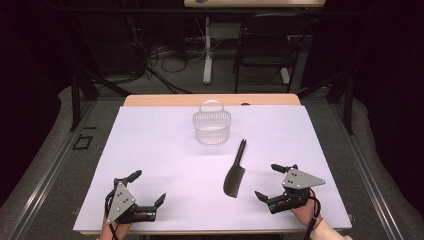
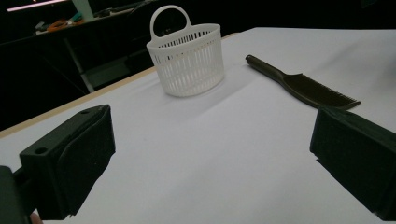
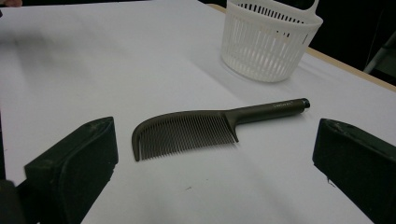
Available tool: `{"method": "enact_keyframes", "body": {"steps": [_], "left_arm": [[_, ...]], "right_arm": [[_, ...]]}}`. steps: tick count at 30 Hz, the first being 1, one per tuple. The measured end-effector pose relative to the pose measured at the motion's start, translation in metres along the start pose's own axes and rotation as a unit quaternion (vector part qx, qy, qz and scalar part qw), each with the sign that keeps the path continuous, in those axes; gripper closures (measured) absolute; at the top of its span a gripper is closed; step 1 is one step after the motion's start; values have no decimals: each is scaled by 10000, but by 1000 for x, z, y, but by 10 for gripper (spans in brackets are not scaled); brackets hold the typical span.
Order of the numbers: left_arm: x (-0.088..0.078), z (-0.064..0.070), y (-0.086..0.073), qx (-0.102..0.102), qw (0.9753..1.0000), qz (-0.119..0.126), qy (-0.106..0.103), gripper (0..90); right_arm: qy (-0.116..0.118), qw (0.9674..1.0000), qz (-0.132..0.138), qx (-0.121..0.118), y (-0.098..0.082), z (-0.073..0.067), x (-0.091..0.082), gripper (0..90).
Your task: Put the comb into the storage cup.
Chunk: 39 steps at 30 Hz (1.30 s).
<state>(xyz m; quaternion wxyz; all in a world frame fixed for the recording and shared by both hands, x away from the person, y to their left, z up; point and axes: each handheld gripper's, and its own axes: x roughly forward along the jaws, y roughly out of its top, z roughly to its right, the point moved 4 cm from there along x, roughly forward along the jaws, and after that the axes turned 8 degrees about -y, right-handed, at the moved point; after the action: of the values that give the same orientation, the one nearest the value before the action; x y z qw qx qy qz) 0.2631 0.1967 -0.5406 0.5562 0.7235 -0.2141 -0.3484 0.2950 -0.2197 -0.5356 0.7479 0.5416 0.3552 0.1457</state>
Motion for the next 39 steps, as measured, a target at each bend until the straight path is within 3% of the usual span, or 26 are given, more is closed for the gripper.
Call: {"method": "enact_keyframes", "body": {"steps": [25,39], "left_arm": [[0,0,0,-3,10000,-20,19,1],[0,-1,-1,-4,10000,-43,29,1]], "right_arm": [[44,9994,-333,-31,8,16,35,0],[-70,9991,-418,5,11,33,57,0]]}}
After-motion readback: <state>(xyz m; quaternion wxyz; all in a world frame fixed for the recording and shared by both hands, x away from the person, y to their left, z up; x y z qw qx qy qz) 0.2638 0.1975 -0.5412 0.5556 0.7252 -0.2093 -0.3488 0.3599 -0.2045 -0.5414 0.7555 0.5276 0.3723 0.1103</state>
